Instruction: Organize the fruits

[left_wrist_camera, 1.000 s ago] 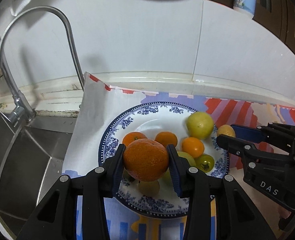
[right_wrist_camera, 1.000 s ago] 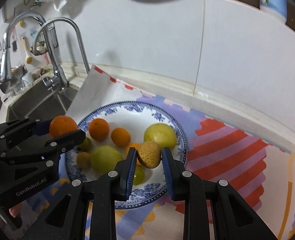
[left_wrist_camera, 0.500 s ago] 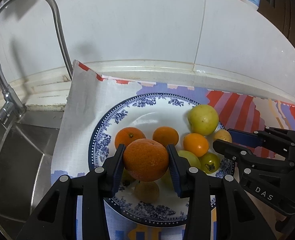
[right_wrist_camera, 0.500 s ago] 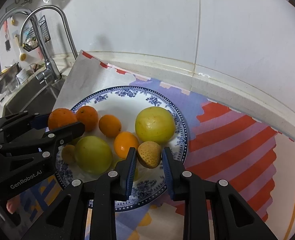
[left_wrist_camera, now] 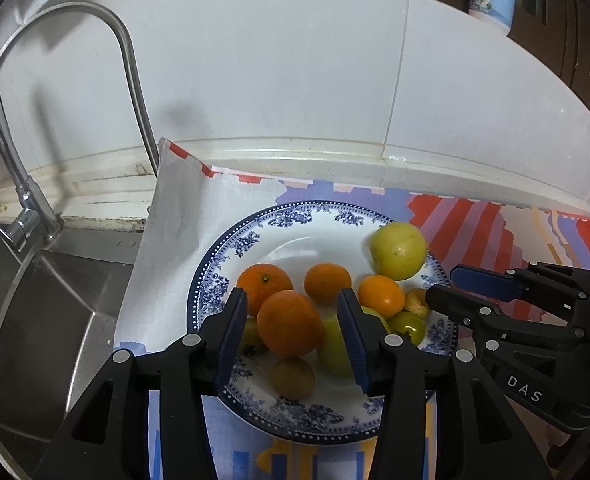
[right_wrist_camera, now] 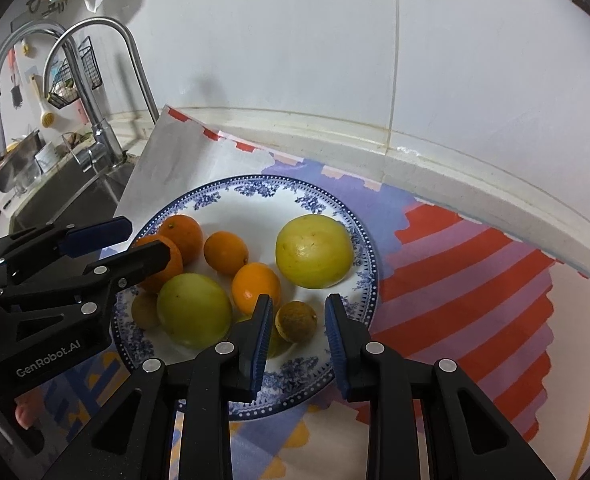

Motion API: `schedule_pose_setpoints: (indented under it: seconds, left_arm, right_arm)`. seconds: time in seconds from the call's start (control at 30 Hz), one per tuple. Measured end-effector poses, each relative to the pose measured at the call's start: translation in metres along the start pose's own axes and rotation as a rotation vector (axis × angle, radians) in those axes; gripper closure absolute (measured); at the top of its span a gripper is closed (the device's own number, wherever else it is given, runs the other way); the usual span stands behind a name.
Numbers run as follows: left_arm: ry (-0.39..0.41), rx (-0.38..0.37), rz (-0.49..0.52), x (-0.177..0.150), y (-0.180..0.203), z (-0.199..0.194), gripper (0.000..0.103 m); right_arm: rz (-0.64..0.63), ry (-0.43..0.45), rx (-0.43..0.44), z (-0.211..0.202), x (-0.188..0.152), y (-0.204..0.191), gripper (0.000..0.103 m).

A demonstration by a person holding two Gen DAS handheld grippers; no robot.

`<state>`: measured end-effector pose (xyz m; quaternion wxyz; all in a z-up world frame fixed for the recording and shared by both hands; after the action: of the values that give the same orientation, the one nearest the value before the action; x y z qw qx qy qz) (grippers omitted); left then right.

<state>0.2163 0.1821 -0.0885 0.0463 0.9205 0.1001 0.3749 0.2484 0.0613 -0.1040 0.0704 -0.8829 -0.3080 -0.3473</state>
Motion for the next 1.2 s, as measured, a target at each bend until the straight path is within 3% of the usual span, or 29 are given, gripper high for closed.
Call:
schedule_pose_setpoints:
  seconds: [0.2, 0.47, 0.7, 0.77, 0.97, 1.2]
  left_arm:
    - [0.051, 0.025, 0.011, 0.000, 0.010, -0.027, 0.050]
    - [0.146, 0.014, -0.018, -0.010, 0.026, -0.073, 0.030]
    - [0.189, -0.017, -0.033, -0.027, 0.043, -0.108, 0.023]
    - [0.207, -0.023, -0.032, -0.032, 0.048, -0.119, 0.016]
    - [0.232, -0.051, 0.001, -0.049, 0.068, -0.146, 0.013]
    - [0.256, -0.062, 0.017, -0.066, 0.091, -0.169, 0.008]
  right_arm:
    - [0.010, 0.036, -0.018, -0.024, -0.002, 0.002, 0.074]
    - [0.052, 0.102, -0.082, -0.076, -0.017, 0.008, 0.055]
    - [0.100, 0.151, -0.141, -0.121, -0.039, 0.013, 0.045]
    - [0.113, 0.176, -0.170, -0.137, -0.047, 0.013, 0.041]
    - [0.152, 0.236, -0.245, -0.182, -0.072, 0.016, 0.025]
    - [0.227, 0.252, -0.349, -0.224, -0.105, 0.030, 0.018]
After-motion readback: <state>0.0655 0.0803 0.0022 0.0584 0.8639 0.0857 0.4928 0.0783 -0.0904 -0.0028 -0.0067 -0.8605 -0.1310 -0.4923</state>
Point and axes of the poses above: each gripper's, at about its wrist camera, not at the fingertips, and z roughly the way its jaws point, y to its right, x to its top, the point moved 3 cm from there along z, roughly the way its jaws point, and after that the axes turned 10 degrees about -z, right-handed, at the moved point
